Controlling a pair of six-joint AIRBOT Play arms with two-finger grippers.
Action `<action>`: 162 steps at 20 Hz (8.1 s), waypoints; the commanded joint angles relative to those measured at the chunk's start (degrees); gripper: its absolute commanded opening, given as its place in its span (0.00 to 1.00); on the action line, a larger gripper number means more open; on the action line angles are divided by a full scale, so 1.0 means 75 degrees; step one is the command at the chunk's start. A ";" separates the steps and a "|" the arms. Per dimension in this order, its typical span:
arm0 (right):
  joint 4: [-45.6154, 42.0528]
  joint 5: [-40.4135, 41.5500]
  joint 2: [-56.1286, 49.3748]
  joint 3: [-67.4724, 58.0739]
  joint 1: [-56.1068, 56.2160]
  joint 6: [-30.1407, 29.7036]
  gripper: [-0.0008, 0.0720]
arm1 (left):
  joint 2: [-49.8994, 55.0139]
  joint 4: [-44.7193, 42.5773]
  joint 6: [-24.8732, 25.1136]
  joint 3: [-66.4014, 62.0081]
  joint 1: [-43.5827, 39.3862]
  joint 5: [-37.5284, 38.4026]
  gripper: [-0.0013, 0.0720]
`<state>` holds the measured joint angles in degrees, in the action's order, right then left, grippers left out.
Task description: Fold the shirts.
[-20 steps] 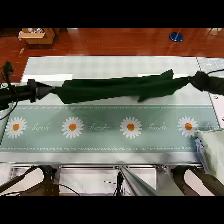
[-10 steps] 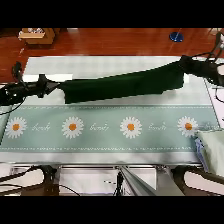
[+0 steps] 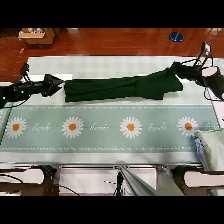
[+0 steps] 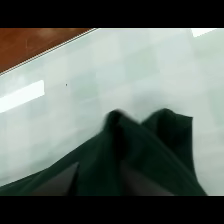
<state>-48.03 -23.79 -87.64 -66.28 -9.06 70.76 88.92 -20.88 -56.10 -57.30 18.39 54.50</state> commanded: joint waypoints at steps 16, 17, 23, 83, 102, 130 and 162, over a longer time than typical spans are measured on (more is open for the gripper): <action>0.0315 -0.4001 -0.0694 -0.0335 -0.2626 0.0262 0.82 | 0.0061 -0.0274 0.0204 -0.0603 0.0638 0.2346 0.76; 0.0472 -0.4004 -0.0851 -0.0335 -0.2623 0.0262 0.82 | 0.0064 -0.0271 0.0221 -0.0603 0.0586 0.2346 0.75; 0.0883 -0.3509 -0.1492 -0.0335 -0.1874 0.0175 0.82 | 0.0064 -0.0271 0.0224 -0.0603 0.0408 0.2346 0.76; -0.1644 -0.8005 0.5750 -0.0446 -0.1070 0.0734 0.05 | 0.1784 0.3343 -0.0816 -0.0737 -0.8495 -0.1271 0.05; -0.1976 -0.4855 0.3608 -0.0428 0.3748 0.2113 0.05 | -0.3092 -0.0189 -0.1227 -0.1364 -0.1405 0.1562 0.05; -0.1437 -0.6816 0.3920 0.2906 -0.2078 0.0976 0.81 | -0.4491 -0.1513 -0.1215 -0.1329 0.0338 0.2430 0.11; 0.0192 -0.8288 0.4937 -0.1052 -0.3733 0.2177 0.05 | -0.4494 -0.1568 -0.1218 -0.1329 0.0338 0.2827 0.44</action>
<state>-35.90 -73.91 -52.18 -65.76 -27.42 79.64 55.27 -32.64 -65.25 -67.26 20.88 75.72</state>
